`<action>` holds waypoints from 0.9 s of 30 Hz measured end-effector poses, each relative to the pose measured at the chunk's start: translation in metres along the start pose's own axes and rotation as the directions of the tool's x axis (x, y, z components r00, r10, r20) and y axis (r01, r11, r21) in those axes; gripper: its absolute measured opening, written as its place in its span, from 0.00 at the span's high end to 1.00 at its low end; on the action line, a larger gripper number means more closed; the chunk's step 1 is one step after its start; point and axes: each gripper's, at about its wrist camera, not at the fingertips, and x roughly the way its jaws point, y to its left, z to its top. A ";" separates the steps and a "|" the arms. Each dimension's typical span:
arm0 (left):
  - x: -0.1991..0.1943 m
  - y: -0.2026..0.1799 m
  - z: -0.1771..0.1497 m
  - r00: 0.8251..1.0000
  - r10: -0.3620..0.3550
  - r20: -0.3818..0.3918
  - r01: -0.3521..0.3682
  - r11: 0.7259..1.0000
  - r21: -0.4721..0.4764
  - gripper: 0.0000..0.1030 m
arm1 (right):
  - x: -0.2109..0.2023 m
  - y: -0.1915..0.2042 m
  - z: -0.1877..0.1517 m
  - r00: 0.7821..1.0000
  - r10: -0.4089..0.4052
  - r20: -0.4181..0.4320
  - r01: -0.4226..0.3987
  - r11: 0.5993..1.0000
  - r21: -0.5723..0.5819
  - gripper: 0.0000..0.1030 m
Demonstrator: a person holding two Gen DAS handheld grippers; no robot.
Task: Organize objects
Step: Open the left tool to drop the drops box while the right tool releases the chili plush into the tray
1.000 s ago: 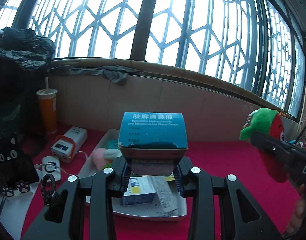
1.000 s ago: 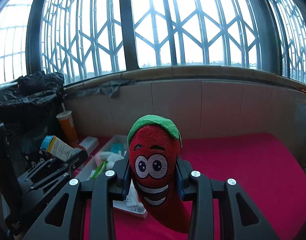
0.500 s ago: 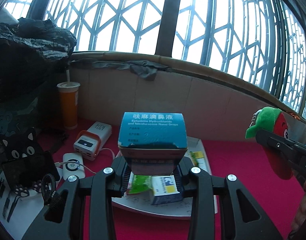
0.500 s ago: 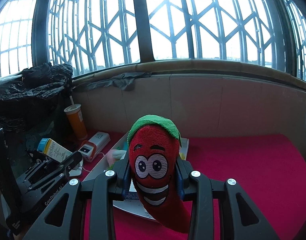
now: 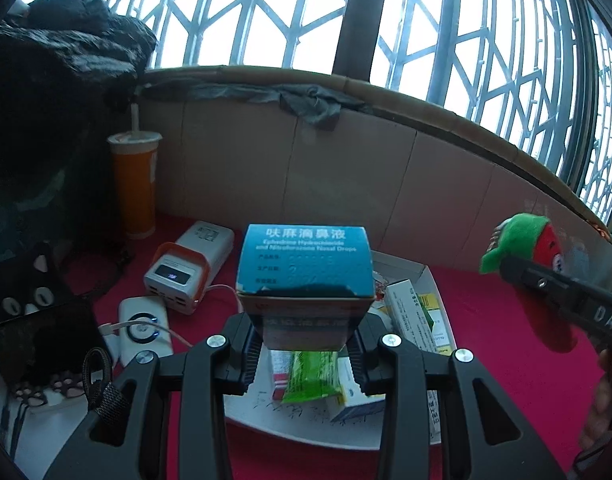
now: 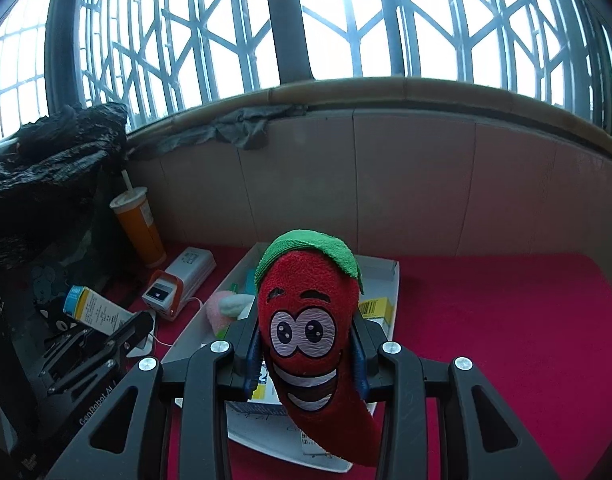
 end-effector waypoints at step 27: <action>0.047 -0.025 0.000 0.999 -0.037 -0.037 0.039 0.998 0.049 0.10 | 0.094 -0.030 0.033 0.998 -0.004 -0.060 0.010 0.995 0.097 0.29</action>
